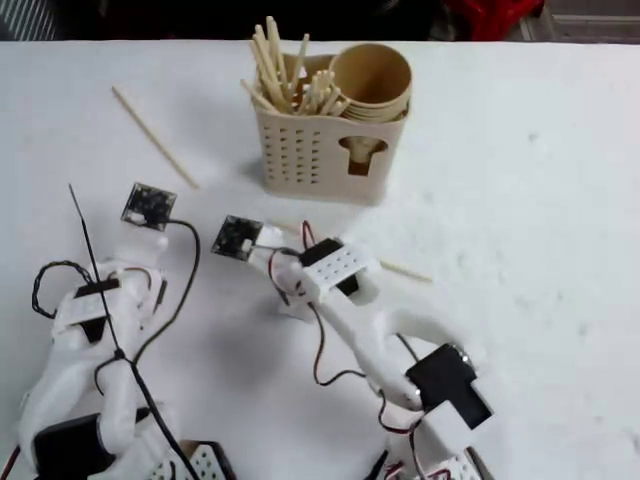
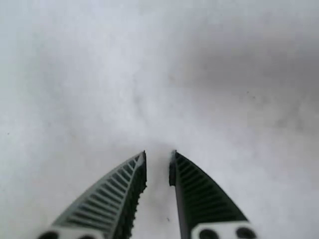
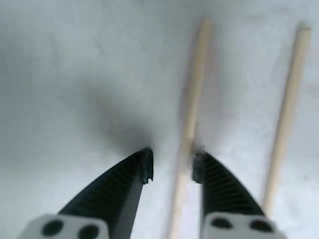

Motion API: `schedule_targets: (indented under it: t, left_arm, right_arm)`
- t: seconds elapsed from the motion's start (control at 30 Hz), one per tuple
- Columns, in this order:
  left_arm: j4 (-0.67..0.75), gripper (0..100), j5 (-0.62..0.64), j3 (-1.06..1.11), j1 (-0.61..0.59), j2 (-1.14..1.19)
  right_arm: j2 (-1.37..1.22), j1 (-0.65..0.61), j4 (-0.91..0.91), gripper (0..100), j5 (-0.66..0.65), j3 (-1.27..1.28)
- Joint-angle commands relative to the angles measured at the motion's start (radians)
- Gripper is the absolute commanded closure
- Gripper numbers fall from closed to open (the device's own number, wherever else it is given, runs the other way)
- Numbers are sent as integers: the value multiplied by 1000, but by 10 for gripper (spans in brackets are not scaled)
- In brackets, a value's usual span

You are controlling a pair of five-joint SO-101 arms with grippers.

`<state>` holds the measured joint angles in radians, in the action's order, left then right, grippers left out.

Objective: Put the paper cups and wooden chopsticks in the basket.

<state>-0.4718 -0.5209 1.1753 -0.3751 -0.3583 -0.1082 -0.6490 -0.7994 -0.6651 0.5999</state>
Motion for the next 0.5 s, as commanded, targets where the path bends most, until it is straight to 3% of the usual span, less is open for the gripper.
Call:
schedule_targets:
  t: [0.0, 0.17, 0.47]
  left_arm:
    - [14, 902, -11, -6, 18, -31]
    - [14, 902, -11, -6, 18, -31]
    - [14, 902, -11, -6, 18, -31]
  right_arm:
    - [2, 16, 28, 977, 2, -3]
    - [33, 10, -39, 981, 5, -8]
    - [306, 65, -130, 982, 193, -3]
